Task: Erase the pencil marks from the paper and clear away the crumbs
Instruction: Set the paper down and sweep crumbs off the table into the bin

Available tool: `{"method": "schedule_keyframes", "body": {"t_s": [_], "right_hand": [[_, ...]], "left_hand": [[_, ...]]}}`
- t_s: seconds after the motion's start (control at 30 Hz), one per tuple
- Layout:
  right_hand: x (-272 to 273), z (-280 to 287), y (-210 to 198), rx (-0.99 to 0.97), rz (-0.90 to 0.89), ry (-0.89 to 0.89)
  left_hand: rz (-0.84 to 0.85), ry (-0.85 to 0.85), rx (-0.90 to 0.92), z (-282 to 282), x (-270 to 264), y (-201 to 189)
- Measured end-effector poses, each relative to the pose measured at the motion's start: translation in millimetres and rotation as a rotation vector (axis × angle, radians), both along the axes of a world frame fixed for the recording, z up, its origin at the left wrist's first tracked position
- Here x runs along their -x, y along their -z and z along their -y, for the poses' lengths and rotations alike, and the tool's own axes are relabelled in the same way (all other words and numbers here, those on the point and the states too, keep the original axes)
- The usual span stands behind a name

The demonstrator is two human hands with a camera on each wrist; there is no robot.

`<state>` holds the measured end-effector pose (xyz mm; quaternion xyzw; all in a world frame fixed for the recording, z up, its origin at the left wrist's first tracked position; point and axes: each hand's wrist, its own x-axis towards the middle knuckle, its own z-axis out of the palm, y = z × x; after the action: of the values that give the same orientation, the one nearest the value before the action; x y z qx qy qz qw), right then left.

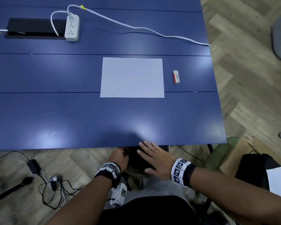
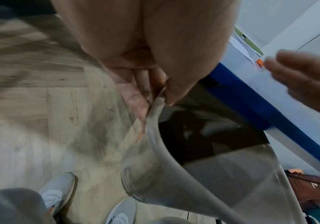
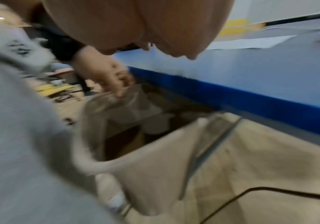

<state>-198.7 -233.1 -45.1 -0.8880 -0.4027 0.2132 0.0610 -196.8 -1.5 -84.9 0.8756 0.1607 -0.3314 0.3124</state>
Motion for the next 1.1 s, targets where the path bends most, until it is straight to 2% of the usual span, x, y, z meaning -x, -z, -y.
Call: {"method": "schedule_keyframes", "body": {"t_s": [0.07,0.13,0.2,0.3,0.37,0.47,0.57,0.63,0.7,0.8,0.87,0.93,1.0,1.1], "right_hand": [[-16.6,23.2,-4.6,-0.033,0.040,0.098],[-52.5,53.7,-5.8,0.066,0.125,0.331],[-84.8,77.9,-5.9,0.201,0.105,0.520],[-86.7,71.6,7.6,0.280,0.054,0.620],[-61.0,43.3,11.2,0.235,0.073,0.600],[-12.7,3.2,6.5,0.129,0.047,0.423],[14.9,-0.4,0.8,-0.020,-0.020,0.274],[27.6,11.7,-3.8,-0.145,-0.089,0.251],[37.2,25.7,-12.6,-0.182,-0.081,0.405],[45.4,40.6,-18.9,0.036,-0.074,0.746],[46.9,48.8,-4.9,0.185,-0.235,0.932],[44.5,48.7,13.6,0.157,-0.382,1.109],[36.8,43.0,31.6,0.095,-0.428,1.167],[17.9,34.4,52.8,0.038,-0.473,1.143]], "left_hand": [[0.002,0.006,-0.008,0.1,-0.2,0.5],[0.011,0.011,-0.009,0.8,-0.4,1.4],[0.018,0.010,-0.012,1.2,0.2,1.7],[0.023,0.023,-0.025,1.1,0.5,3.0],[0.029,0.032,-0.021,1.2,0.0,3.7],[0.031,0.049,0.002,1.4,-0.2,4.6],[0.035,0.036,0.015,0.6,0.3,4.4],[0.041,0.034,0.016,0.2,1.0,3.7],[0.047,0.043,0.012,-1.3,1.9,3.0],[0.055,0.052,0.010,-5.3,2.5,1.4],[0.043,0.060,0.010,-7.0,4.2,1.4],[0.025,0.049,0.017,-8.4,6.0,0.9],[0.004,0.029,0.027,-9.8,8.0,2.6],[-0.031,0.011,0.008,-14.9,13.0,11.9]]}}
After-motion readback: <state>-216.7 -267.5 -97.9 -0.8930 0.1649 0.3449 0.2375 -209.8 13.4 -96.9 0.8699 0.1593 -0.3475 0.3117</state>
